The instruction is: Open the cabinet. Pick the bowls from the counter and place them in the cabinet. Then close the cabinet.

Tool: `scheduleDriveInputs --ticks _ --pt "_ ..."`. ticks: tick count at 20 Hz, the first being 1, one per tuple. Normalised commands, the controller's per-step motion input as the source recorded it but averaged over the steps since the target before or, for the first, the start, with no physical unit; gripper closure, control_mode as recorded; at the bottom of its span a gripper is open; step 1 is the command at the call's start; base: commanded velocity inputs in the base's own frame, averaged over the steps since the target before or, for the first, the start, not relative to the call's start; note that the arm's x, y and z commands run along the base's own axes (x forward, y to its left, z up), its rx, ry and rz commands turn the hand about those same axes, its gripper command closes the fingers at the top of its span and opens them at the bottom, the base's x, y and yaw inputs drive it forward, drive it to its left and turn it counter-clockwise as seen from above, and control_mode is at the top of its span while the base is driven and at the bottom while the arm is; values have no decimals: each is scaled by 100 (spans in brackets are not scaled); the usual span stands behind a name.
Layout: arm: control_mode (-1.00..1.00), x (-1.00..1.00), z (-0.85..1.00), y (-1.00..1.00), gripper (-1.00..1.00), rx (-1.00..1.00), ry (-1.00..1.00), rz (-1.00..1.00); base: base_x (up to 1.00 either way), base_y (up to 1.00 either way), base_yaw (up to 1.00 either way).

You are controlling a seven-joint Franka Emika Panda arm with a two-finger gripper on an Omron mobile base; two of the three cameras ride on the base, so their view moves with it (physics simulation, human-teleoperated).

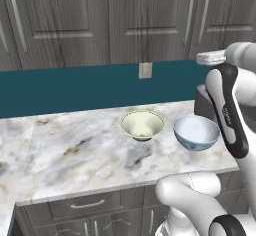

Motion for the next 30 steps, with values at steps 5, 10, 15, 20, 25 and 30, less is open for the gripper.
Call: scheduleDriveInputs --ticks 5,10,15,20,25,30 --pt "-100 0 29 -27 -100 -1 -26 0 0 0 0" --pt "-100 0 27 -23 -100 0 -29 0 0 0 0" --pt "-100 0 23 -16 -100 0 -27 0 0 0 0" --pt "-100 4 10 -3 -100 0 -5 0 0 0 0" --pt "-100 25 0 0 -100 0 0 0 0 0 0" --pt "-100 41 0 0 -100 0 4 0 0 0 0"
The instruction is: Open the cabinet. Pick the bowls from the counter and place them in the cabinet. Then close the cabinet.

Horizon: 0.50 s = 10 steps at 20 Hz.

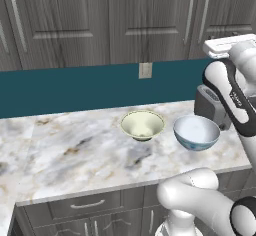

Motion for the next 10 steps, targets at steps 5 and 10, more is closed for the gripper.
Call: scheduleDriveInputs --ticks 5,10 --pt "-100 49 0 0 -100 0 7 0 0 0 0" --pt "-100 44 0 -2 -100 0 7 0 0 0 0"
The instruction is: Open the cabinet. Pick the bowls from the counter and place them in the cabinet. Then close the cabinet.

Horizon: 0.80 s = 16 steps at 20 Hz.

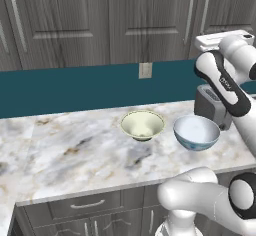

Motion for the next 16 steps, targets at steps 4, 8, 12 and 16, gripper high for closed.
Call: scheduleDriveInputs --ticks 4,8,12,16 --pt "-100 34 0 -8 -100 0 2 0 0 0 0" --pt "-100 44 0 0 -100 0 1 0 0 0 0" --pt "-100 48 0 0 -100 0 1 0 0 0 0" --pt "-100 45 0 0 -100 0 2 0 0 0 0"
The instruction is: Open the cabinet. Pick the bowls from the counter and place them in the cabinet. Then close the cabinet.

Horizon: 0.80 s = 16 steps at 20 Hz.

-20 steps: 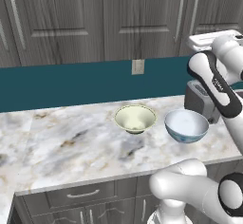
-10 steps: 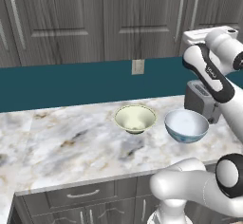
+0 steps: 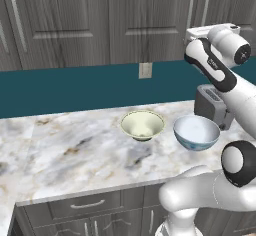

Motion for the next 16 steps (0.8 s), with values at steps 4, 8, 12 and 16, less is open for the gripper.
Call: scheduleDriveInputs --ticks 4,8,12,16 --pt "-100 44 0 -1 -100 0 2 0 0 0 0" --pt "-100 48 0 -1 -100 0 3 0 0 0 0" --pt "-100 50 0 -1 -100 0 4 0 0 0 0" --pt "-100 38 0 0 100 0 3 0 0 0 0"
